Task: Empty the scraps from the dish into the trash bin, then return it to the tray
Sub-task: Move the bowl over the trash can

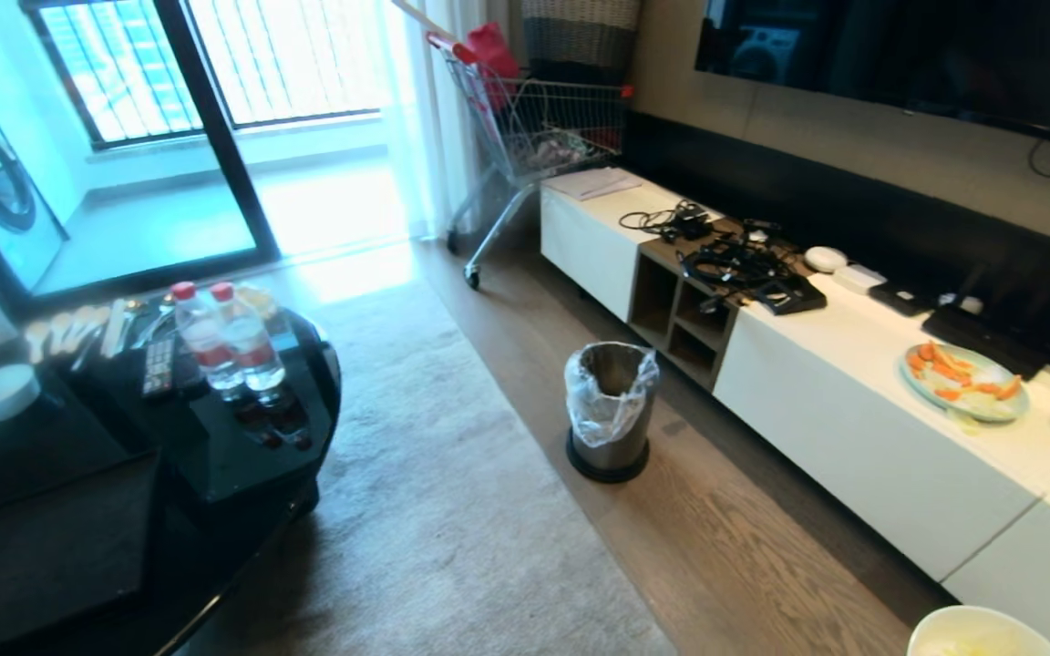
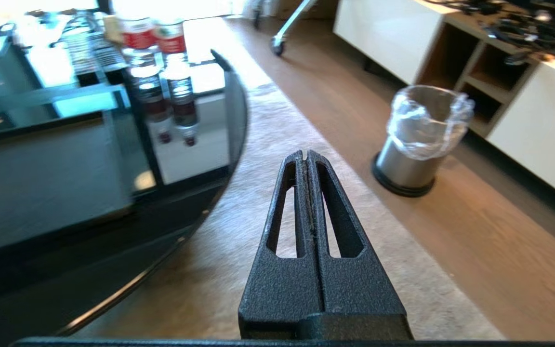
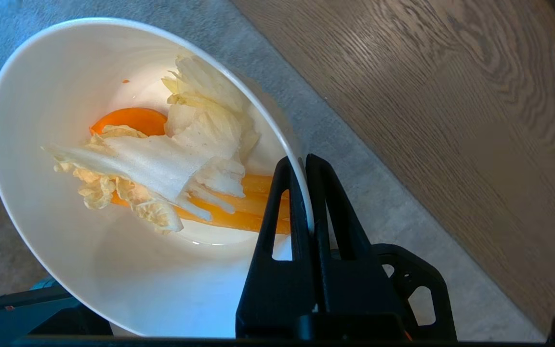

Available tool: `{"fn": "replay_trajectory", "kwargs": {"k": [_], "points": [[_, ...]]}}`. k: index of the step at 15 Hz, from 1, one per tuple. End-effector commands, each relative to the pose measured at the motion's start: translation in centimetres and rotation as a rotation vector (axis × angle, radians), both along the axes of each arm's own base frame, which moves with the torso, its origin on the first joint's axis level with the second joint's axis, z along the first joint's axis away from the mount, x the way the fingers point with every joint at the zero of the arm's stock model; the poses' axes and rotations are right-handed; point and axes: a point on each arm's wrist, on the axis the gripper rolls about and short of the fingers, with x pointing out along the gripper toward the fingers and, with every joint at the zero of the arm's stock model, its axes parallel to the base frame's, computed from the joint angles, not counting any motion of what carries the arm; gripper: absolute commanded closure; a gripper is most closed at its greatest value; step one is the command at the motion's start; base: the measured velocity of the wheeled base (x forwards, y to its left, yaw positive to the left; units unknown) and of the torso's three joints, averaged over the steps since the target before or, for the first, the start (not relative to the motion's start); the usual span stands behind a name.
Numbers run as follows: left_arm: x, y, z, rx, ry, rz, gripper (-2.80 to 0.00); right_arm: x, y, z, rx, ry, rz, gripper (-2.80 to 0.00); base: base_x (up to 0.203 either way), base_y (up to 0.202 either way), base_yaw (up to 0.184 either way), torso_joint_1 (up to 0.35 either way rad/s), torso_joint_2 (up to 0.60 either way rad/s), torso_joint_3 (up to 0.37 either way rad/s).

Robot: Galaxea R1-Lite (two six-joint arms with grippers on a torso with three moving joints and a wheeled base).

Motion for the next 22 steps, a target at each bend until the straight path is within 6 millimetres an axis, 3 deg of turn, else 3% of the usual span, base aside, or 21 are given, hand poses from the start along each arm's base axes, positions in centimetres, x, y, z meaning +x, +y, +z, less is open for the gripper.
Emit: {"fn": "replay_trajectory", "kwargs": {"k": [1, 4, 22], "points": [[0.00, 0.00, 0.01, -0.001, -0.001, 0.000, 0.00, 0.00, 0.00, -0.07, 0.001, 0.005, 0.000, 0.00, -0.001, 0.011, -0.168, 0.002, -0.01, 0.002], [0.00, 0.00, 0.01, -0.001, -0.001, 0.000, 0.00, -0.06, 0.01, -0.35, -0.001, 0.012, 0.004, 0.00, 0.000, 0.007, -0.119, 0.001, 0.00, 0.003], [0.00, 0.00, 0.01, -0.001, -0.001, 0.000, 0.00, 0.11, 0.10, -0.47, 0.024, 0.026, 0.022, 0.00, 0.000, 0.000, 0.000, 0.000, 0.00, 0.000]]}}
